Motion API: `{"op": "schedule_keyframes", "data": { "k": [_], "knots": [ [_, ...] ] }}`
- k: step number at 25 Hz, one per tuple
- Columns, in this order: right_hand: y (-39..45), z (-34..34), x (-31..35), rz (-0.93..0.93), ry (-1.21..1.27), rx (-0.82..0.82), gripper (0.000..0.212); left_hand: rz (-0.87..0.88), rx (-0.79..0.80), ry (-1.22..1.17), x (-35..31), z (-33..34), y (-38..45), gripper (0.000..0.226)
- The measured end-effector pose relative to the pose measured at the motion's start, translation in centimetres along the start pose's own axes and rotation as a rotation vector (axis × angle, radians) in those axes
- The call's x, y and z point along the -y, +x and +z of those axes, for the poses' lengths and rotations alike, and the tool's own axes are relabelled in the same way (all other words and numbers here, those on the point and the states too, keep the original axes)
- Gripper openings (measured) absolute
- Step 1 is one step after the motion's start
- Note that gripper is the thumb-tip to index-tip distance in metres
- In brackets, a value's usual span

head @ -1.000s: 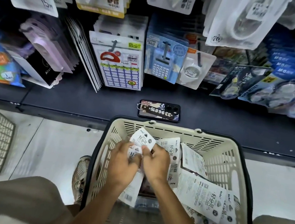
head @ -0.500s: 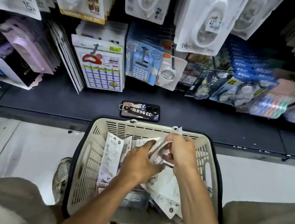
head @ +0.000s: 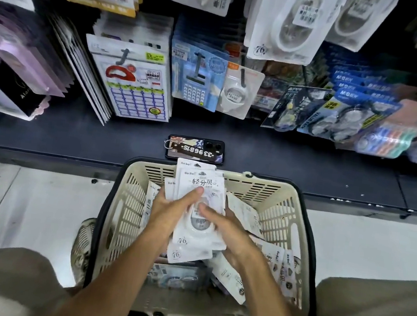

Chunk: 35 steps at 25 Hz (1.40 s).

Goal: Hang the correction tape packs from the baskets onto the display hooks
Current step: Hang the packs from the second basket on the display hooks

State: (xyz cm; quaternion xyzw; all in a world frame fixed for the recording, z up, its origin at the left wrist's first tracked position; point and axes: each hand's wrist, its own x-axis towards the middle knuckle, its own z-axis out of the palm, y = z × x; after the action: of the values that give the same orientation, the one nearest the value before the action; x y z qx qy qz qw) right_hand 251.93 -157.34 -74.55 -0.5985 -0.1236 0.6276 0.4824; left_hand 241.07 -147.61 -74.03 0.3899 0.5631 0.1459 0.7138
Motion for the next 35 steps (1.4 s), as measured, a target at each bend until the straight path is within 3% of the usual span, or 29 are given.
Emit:
{"op": "schedule_keyframes", "data": {
  "k": [2, 4, 6, 8, 11, 13, 15, 16, 18, 20, 22, 25, 27, 31, 35],
  "knots": [
    [-0.2, 0.2, -0.2, -0.066, 0.021, -0.073, 0.059, 0.002, -0.031, 0.044, -0.3, 0.2, -0.3, 0.115],
    [-0.6, -0.2, 0.3, -0.151, 0.159, -0.224, 0.043, -0.042, 0.073, -0.066, -0.3, 0.0, -0.5, 0.089],
    [-1.1, -0.7, 1.2, -0.235, 0.250, -0.302, 0.031, -0.090, 0.140, -0.091, -0.2, -0.3, -0.7, 0.080],
    [-1.4, -0.3, 1.6, -0.272, 0.075, -0.362, 0.025, -0.133, 0.183, 0.025, 0.1, -0.8, -0.9, 0.084],
    [-1.5, 1.4, 1.4, -0.126, -0.391, -0.241, 0.039, -0.114, 0.331, 0.105, 0.2, -1.3, -1.0, 0.073],
    [-1.6, 1.0, 1.1, -0.006, -0.280, -0.131, 0.046, -0.075, 0.293, 0.078, 0.2, -1.9, -0.8, 0.077],
    [-2.3, -0.9, 1.2, -0.009, -0.157, -0.239, 0.037, -0.051, 0.187, 0.134, 0.4, -2.6, -0.5, 0.085],
    [-2.5, -2.4, 1.4, -0.010, -0.320, -0.378, 0.035, -0.042, 0.152, 0.190, 0.5, -2.9, -0.2, 0.086],
    [-3.2, -5.4, 1.5, 0.216, -0.988, -0.556, 0.049, -0.004, 0.114, 0.258, 0.8, -3.4, 0.2, 0.071],
    [-4.1, -6.9, 1.4, 0.480, -1.287, -0.473, 0.059, 0.036, 0.093, 0.282, 1.0, -3.4, 0.3, 0.063],
    [-4.6, -7.2, 0.7, 0.523, -1.220, -0.342, 0.056, 0.073, 0.092, 0.318, 1.0, -3.1, 0.2, 0.067],
    [-5.4, -6.6, 0.6, 0.298, -0.849, -0.189, 0.047, 0.123, 0.104, 0.373, 1.2, -2.8, 0.4, 0.070],
    [-5.9, -6.9, 2.9, 0.135, -0.601, -0.169, 0.030, 0.104, 0.118, 0.386, 1.3, -2.5, 0.5, 0.065],
    [-6.6, -8.2, 6.8, 0.027, -0.287, 0.079, 0.019, 0.024, 0.160, 0.387, 1.6, -2.1, 0.2, 0.066],
    [-4.8, -6.2, 4.6, 0.056, -0.124, -0.178, 0.006, 0.000, 0.229, 0.414, 1.5, -2.4, -0.2, 0.062]
  ]
}}
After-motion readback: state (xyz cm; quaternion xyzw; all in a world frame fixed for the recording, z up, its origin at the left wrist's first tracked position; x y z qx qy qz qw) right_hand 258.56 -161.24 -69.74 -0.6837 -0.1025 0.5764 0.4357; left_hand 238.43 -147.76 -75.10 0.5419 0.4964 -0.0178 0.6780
